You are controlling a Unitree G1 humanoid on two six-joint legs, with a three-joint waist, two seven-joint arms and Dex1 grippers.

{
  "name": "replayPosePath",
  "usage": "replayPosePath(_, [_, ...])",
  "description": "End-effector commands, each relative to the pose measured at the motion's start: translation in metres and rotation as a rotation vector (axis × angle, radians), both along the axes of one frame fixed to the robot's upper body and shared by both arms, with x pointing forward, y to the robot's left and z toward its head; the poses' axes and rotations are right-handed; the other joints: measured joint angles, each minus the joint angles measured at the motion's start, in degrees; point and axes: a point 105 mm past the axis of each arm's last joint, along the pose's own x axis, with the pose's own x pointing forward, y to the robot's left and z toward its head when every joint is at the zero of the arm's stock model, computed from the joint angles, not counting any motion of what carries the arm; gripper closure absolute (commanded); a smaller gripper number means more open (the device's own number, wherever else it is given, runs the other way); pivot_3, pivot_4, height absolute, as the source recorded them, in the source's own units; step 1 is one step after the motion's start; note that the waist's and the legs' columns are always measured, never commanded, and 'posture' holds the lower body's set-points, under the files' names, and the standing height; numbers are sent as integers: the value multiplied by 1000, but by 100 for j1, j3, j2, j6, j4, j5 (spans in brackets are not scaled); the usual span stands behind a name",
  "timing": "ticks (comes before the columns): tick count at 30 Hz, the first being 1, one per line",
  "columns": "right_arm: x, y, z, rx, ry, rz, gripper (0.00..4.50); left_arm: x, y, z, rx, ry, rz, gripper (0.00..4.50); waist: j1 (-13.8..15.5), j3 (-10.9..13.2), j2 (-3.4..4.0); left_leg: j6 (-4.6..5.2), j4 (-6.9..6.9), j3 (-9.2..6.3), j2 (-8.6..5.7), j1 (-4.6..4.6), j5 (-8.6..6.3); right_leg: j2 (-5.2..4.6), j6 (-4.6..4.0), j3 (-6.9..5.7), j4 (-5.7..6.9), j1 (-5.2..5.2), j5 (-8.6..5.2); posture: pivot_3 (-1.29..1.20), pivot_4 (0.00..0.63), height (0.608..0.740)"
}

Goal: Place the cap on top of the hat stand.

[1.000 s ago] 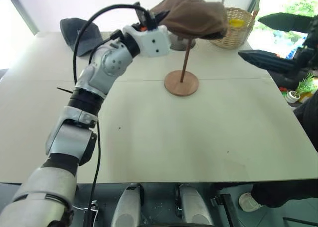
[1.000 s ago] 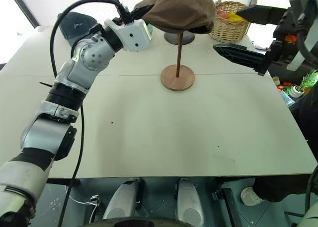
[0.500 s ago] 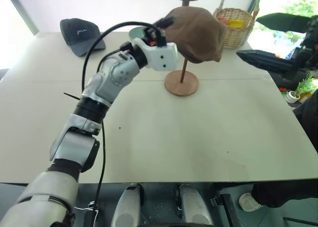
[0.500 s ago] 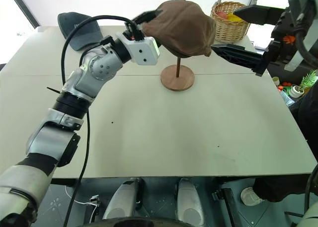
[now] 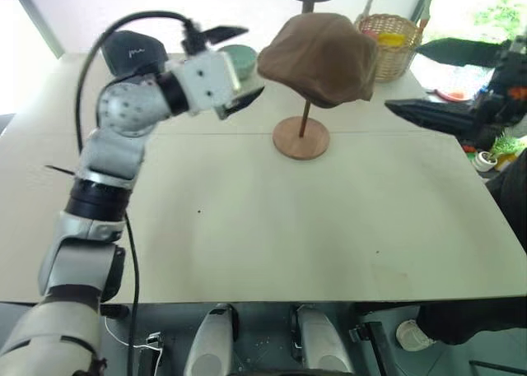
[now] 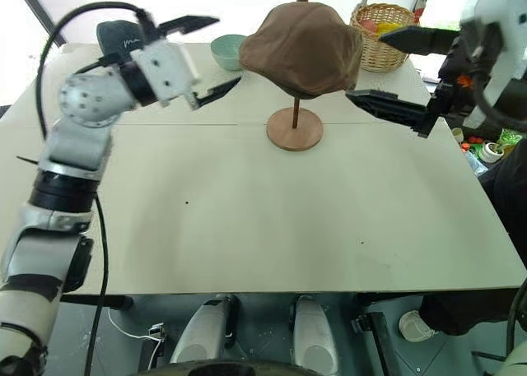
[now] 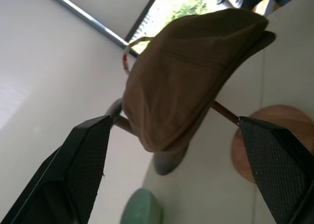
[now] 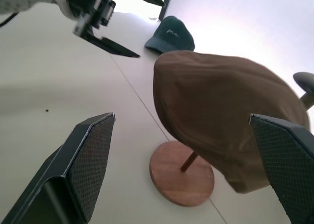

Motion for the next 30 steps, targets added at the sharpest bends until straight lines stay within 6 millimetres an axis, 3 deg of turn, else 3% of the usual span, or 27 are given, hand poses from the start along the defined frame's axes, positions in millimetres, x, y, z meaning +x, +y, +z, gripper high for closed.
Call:
replayPosePath(1, [-3,7,2,-84,-77,4,0,-24,34,9,-8,290,-71,238,-42,0,1,1,0,0,0,2,-1,0,0,0,2,0,-1,0,150,740])
replayPosePath(4, [1,18,-6,-121,-98,11,0,-47,59,9,0,563,-122,238,-130,1,1,11,-2,0,0,4,-7,1,9,2,6,0,-10,0,150,740])
replayPosePath(7, [10,37,-17,-156,-152,-23,0,-63,73,29,-102,762,-192,238,-140,1,-2,18,-1,0,1,5,-11,2,13,2,8,-1,-15,0,150,740])
replayPosePath(9, [20,56,-23,-122,-192,-81,0,-64,80,41,-162,809,-200,238,-140,1,-3,18,4,-3,2,2,-11,5,29,1,8,-2,-27,0,150,740])
replayPosePath(12, [25,81,-27,-50,-219,-115,0,-60,84,41,-150,823,-168,238,-137,1,1,18,6,-1,0,0,-11,3,29,2,9,-4,-27,0,150,740])
replayPosePath(16, [30,96,-33,-37,-262,-155,0,-59,82,40,-118,825,-174,238,-91,3,-2,22,4,-2,0,-9,-13,4,15,3,11,-9,-19,0,150,740])
replayPosePath(18, [46,105,-38,-107,-405,-240,0,-57,80,42,-116,826,-181,238,-108,2,-4,22,7,2,-2,-10,-14,2,15,5,8,-9,-19,0,150,740])
replayPosePath(23, [63,116,-45,-299,-726,-319,0,-52,77,42,-111,817,-176,238,-125,1,-5,22,8,4,-2,-9,-13,3,15,7,9,-12,-20,0,150,740])
replayPosePath(30, [90,117,-46,-325,-846,-412,0,-47,76,42,-109,810,-175,238,-146,1,-6,24,4,7,-1,-9,-14,6,17,15,12,-16,-19,0,150,740])
